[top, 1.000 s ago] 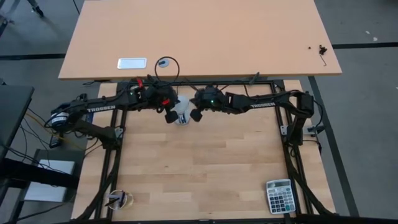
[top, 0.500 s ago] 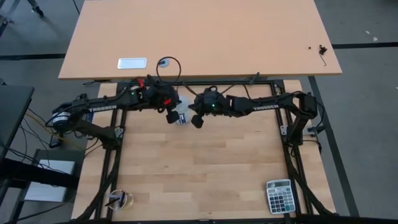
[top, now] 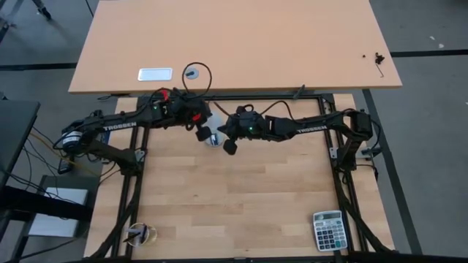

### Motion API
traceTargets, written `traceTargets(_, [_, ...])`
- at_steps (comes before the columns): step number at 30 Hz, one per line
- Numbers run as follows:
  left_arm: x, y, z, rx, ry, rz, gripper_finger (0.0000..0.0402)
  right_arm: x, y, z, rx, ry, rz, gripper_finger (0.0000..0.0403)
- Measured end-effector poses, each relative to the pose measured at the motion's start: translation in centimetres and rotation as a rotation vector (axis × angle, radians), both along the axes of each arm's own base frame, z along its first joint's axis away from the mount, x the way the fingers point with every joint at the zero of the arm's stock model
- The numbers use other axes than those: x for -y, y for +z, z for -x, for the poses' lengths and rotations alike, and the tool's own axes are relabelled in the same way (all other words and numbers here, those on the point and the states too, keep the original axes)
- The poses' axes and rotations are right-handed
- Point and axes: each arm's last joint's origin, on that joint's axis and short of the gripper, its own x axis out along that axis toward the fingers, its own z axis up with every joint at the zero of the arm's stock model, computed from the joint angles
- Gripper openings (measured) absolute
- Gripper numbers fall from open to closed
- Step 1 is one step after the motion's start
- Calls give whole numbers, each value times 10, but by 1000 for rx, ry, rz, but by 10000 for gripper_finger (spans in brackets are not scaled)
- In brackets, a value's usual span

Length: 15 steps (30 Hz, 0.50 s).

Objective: Screw lightbulb
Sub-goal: Remove the white light bulb from the silver lamp

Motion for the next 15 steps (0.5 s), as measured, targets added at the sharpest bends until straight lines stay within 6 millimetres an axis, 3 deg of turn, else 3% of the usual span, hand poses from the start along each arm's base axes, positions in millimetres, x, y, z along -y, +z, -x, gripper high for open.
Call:
traceTargets(7, [-2, -5, 5, -65, 25, 16, 0, 2, -1, 1, -15, 14, 0, 8])
traceTargets(15, [-1, -6, 6, -79, 15, 32, 0, 19, -24, -4, -66, -19, -37, 8])
